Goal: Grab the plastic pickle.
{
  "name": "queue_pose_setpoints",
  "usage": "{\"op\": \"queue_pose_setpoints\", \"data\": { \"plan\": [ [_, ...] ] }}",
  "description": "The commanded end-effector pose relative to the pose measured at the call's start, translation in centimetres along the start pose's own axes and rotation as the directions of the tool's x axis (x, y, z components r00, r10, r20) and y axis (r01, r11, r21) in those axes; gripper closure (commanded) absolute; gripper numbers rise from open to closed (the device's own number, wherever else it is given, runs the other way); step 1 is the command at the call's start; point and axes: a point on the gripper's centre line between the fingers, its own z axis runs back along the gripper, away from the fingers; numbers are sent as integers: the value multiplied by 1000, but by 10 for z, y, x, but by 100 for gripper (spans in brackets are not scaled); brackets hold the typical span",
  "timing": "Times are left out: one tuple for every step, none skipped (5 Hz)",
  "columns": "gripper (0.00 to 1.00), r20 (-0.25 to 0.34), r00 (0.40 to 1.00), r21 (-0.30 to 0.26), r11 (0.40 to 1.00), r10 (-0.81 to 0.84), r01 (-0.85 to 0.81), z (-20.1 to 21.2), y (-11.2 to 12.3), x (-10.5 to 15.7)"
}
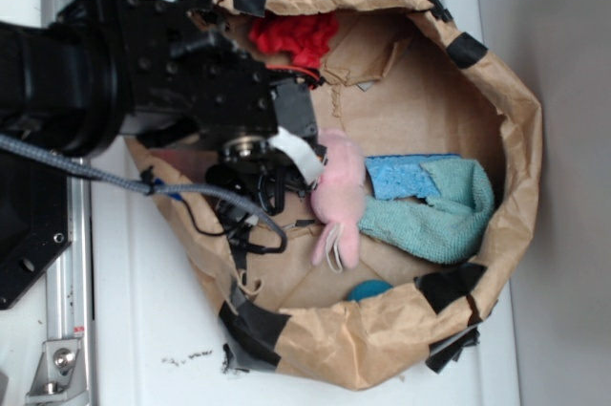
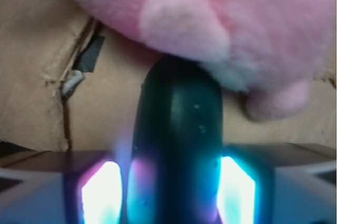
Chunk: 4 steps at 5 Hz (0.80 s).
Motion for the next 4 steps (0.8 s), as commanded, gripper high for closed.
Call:
{"op": "queue_pose_setpoints", "data": {
  "plan": [
    [100, 97, 986, 74, 987, 134, -141, 73, 9, 26],
    [100, 180, 941, 33, 954, 288, -298, 124, 12, 41],
    [100, 176, 904, 11, 918, 389, -397, 165, 6, 47],
    [100, 144, 854, 19, 861, 500, -508, 152, -5, 39]
  ]
}}
